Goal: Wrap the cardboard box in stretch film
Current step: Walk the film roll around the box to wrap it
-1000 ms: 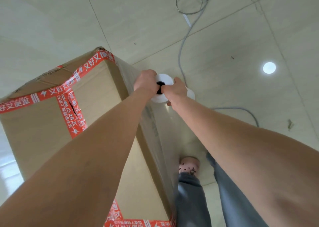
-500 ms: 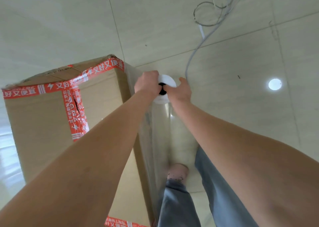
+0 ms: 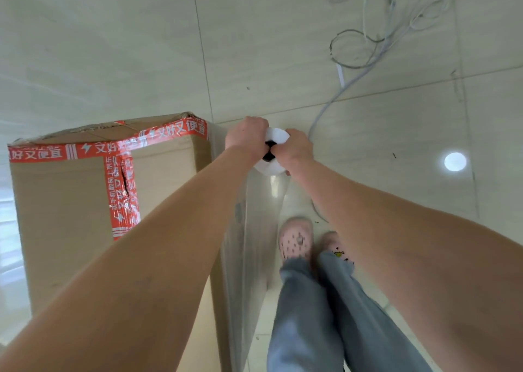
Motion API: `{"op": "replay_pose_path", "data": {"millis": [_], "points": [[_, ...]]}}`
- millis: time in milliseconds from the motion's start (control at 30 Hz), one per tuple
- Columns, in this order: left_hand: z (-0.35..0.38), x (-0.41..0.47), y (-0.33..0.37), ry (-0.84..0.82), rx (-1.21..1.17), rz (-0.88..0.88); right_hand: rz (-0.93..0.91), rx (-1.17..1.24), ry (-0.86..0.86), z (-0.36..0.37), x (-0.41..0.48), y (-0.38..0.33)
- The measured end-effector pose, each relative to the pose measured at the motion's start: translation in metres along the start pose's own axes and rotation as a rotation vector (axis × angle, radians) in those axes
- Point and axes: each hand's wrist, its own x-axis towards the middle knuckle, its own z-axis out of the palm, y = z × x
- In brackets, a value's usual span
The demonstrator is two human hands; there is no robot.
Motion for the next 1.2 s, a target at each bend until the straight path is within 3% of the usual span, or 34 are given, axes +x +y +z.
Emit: {"op": "replay_pose_path", "data": {"millis": [200,367,533,600,733,800,1133,1200], "points": [[-0.011,0.016,0.0,-0.063,0.003,-0.003,-0.085,-0.142,0.068,-0.004,0.01,-0.01],[-0.017,0.021,-0.004,-0.017,-0.061,-0.057,-0.158,-0.202,0.084,-0.011,0.015,-0.027],[-0.019,0.025,-0.025,0.003,-0.057,-0.127,-0.203,-0.093,0.082,0.003,0.017,-0.038],[-0.022,0.026,-0.031,-0.017,0.009,-0.113,-0.1,-0.007,0.053,0.01,0.017,-0.034],[-0.031,0.034,-0.035,-0.021,0.083,-0.026,0.3,0.389,-0.101,0.024,0.009,-0.037],[-0.035,0.041,-0.038,-0.028,0.078,0.02,0.323,0.454,-0.121,0.027,0.014,-0.043],[-0.051,0.064,-0.068,-0.071,-0.045,-0.211,-0.159,-0.136,-0.009,0.026,0.045,-0.09],[-0.057,0.067,-0.076,-0.086,-0.068,-0.243,-0.221,-0.147,-0.013,0.028,0.049,-0.096]]}}
